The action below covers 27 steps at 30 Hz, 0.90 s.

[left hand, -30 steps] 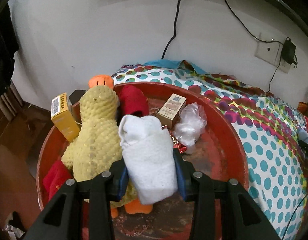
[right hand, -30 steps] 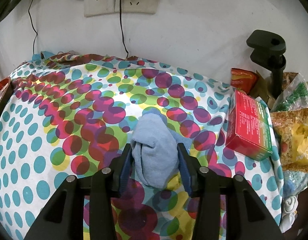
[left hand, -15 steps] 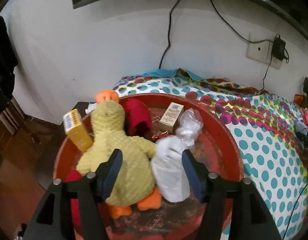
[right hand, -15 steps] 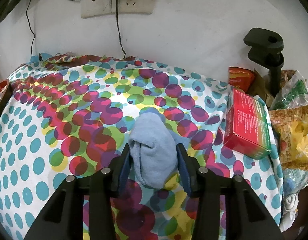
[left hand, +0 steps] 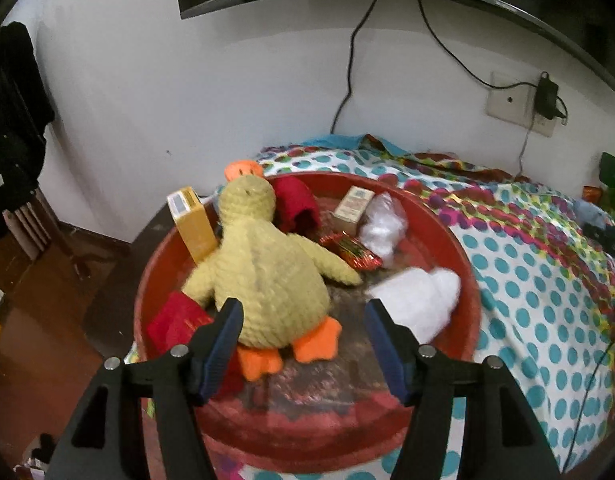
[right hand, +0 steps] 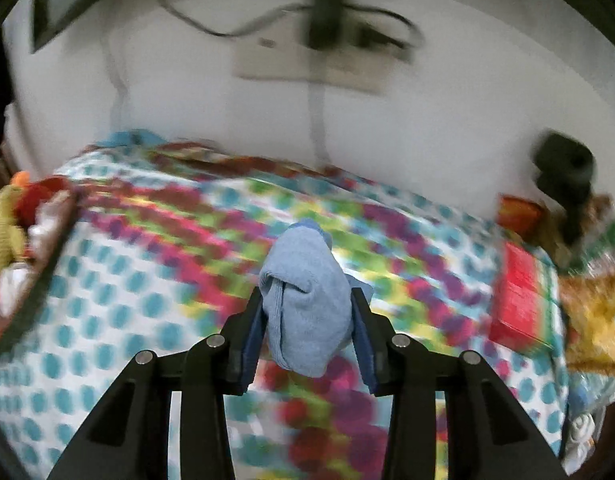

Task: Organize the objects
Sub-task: 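Carry the light blue sock onto the red tray and open the right gripper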

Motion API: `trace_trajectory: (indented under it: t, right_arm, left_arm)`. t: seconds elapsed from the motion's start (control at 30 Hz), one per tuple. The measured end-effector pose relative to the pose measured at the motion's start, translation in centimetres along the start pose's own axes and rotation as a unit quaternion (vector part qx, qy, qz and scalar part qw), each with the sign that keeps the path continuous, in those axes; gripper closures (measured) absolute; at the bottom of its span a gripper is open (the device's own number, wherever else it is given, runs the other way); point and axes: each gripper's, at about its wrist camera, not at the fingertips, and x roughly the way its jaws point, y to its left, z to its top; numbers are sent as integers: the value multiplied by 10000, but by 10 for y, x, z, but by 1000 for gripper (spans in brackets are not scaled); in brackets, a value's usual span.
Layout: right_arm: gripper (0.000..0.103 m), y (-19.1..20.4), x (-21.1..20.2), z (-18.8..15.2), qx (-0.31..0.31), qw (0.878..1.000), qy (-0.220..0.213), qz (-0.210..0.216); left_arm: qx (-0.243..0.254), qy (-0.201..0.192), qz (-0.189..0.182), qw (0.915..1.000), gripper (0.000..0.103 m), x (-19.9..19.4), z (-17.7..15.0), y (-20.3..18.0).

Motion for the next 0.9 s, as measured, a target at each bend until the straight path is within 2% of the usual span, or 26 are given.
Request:
trace_trajectory:
  t: [0.17, 0.33, 0.47, 0.67, 0.8, 0.9]
  right_arm:
    - [64, 72, -11, 18, -458, 9963, -87, 725]
    - [64, 160, -9, 37, -1040, 9847, 53, 1398]
    - [64, 225, -8, 45, -1422, 9740, 63, 1763]
    - [63, 304, 4, 49, -1797, 9625, 198, 2023]
    - [63, 324, 18, 48, -1743, 9622, 403, 2053]
    - [63, 333, 32, 50, -1729, 9637, 549, 1958]
  left_arm:
    - [-143, 40, -188, 9997, 38, -7, -11, -2]
    - [-328, 69, -160, 9993, 38, -14, -16, 8]
    - [-470, 146, -168, 9986, 38, -17, -20, 20]
    - [-527, 154, -94, 9984, 38, -23, -24, 37]
    - [-664, 225, -119, 9975, 38, -24, -24, 47]
    - [-823, 553, -373, 9944, 38, -15, -23, 53]
